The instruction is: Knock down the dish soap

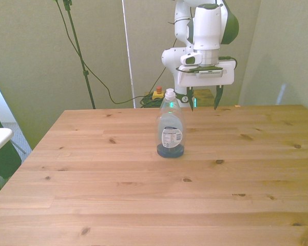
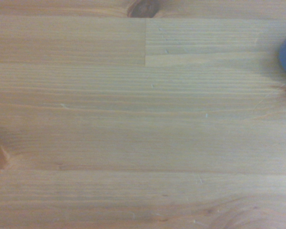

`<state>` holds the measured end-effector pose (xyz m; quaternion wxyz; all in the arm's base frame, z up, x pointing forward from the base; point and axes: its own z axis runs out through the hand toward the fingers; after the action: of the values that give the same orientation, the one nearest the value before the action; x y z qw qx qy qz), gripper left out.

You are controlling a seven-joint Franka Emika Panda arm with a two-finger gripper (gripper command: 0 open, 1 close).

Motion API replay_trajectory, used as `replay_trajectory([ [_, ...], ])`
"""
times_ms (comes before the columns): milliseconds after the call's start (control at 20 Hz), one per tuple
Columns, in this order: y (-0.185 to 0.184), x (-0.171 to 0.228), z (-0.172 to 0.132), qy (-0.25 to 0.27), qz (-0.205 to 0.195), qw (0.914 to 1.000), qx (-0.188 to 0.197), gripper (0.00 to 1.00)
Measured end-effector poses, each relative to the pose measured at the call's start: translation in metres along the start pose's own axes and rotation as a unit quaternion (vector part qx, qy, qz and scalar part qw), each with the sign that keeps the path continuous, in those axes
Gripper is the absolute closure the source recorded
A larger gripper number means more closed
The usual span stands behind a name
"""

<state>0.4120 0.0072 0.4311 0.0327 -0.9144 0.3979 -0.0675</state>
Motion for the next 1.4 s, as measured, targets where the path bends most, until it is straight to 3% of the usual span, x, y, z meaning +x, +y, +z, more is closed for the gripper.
replay_trajectory([
  [50,0.000,0.000,0.000,0.000,0.000,1.0000,0.000,0.00],
  [100,0.000,0.000,0.000,0.000,0.000,1.0000,-0.001,1.00],
  [850,0.057,0.100,-0.037,0.046,0.043,0.9976,-0.030,1.00],
  [1400,0.033,0.133,-0.028,0.080,0.082,0.9934,-0.009,1.00],
])
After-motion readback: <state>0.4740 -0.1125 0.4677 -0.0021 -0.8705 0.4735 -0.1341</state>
